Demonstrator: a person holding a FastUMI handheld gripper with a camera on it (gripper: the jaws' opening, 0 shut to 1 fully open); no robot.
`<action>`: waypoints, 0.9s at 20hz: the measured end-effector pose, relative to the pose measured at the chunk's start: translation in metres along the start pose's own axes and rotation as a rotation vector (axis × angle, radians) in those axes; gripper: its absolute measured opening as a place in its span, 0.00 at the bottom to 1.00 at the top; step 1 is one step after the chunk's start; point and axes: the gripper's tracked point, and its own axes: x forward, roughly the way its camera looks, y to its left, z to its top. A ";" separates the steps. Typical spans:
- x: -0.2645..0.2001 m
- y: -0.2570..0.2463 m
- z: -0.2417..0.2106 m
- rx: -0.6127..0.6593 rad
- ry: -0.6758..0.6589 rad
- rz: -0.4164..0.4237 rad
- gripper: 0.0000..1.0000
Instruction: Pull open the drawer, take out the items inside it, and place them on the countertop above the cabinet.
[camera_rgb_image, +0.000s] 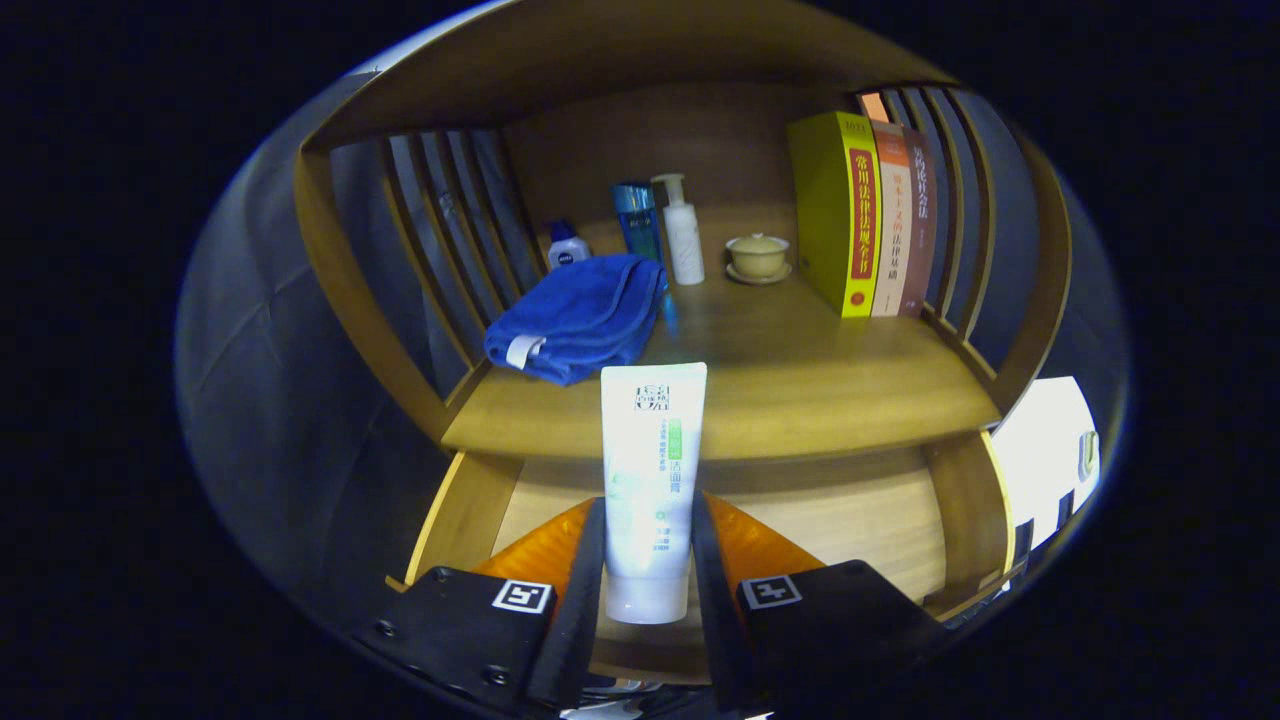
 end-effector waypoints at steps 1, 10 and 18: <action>0.003 -0.002 0.008 0.006 -0.010 -0.005 0.55; 0.059 -0.030 0.054 0.029 -0.012 -0.060 0.55; 0.106 -0.048 0.053 0.099 0.029 -0.069 0.55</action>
